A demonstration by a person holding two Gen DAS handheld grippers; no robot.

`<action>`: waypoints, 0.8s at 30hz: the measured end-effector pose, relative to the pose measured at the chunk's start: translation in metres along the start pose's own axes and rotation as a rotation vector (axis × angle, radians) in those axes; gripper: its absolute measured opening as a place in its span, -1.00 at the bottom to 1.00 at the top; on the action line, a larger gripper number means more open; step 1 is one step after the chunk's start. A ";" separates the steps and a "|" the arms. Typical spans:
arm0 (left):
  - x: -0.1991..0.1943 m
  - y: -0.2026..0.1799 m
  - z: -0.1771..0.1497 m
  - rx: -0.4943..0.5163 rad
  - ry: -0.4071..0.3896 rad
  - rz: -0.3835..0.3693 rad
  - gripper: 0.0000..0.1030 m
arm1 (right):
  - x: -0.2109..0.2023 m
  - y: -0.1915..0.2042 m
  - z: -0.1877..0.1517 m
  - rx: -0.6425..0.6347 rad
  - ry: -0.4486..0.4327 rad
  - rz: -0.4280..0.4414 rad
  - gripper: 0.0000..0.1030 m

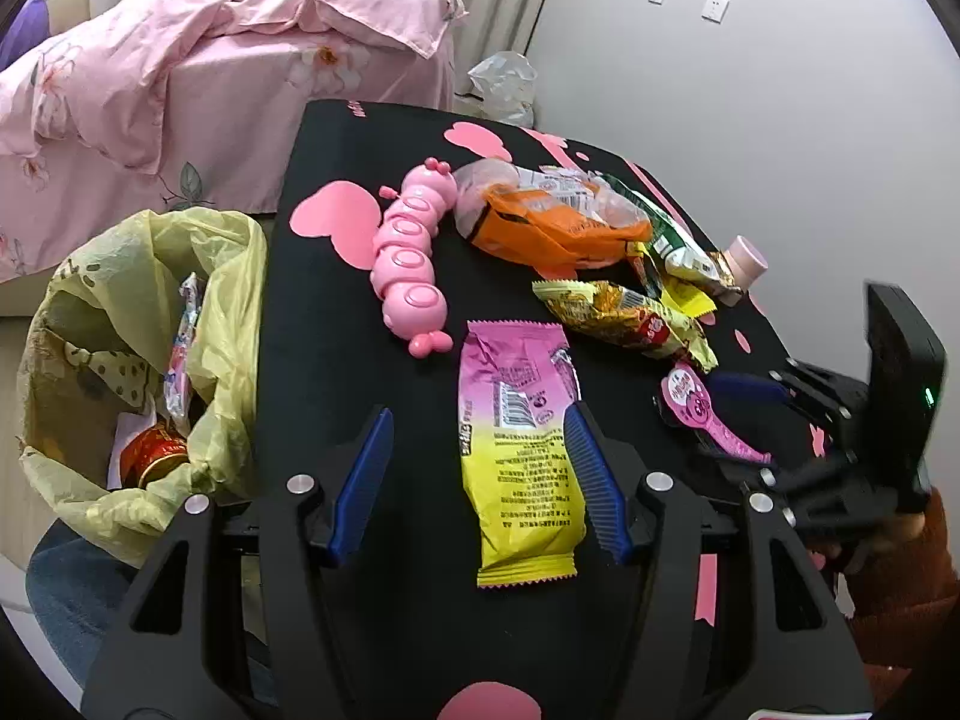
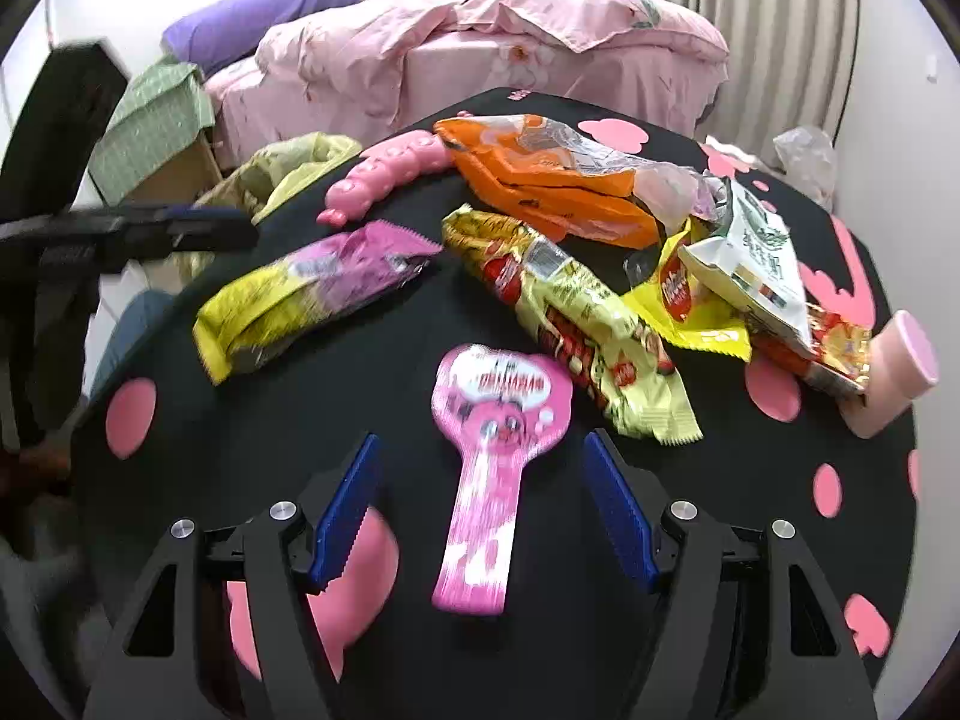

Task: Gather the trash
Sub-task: 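Lift the pink-and-yellow wrapper with left gripper while right grasps the pink bear-face lollipop card, then carry both items over the trash bin and open both grippers to drop them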

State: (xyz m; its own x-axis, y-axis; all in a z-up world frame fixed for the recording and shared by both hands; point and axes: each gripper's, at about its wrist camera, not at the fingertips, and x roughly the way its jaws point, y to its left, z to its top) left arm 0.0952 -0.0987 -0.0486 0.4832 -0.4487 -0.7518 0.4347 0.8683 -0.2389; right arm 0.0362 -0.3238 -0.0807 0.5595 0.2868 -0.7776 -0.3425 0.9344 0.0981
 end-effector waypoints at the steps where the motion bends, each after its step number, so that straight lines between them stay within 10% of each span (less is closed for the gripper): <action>1: 0.001 0.000 -0.001 0.002 0.004 -0.001 0.09 | 0.005 -0.003 0.004 0.008 0.002 0.007 0.29; 4: 0.002 -0.002 -0.003 0.008 0.011 -0.004 0.09 | 0.012 -0.003 0.010 0.000 0.028 0.041 -0.06; 18: 0.023 -0.035 -0.026 0.095 0.098 0.089 0.14 | -0.036 -0.014 -0.006 0.048 -0.116 0.006 -0.06; 24: 0.012 -0.034 -0.020 0.049 0.042 0.055 -0.26 | -0.042 -0.013 -0.010 0.035 -0.126 -0.004 -0.06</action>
State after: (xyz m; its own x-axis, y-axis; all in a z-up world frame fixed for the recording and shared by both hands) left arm 0.0706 -0.1294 -0.0621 0.4753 -0.3906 -0.7883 0.4459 0.8794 -0.1669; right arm 0.0095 -0.3500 -0.0554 0.6519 0.3049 -0.6943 -0.3148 0.9418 0.1181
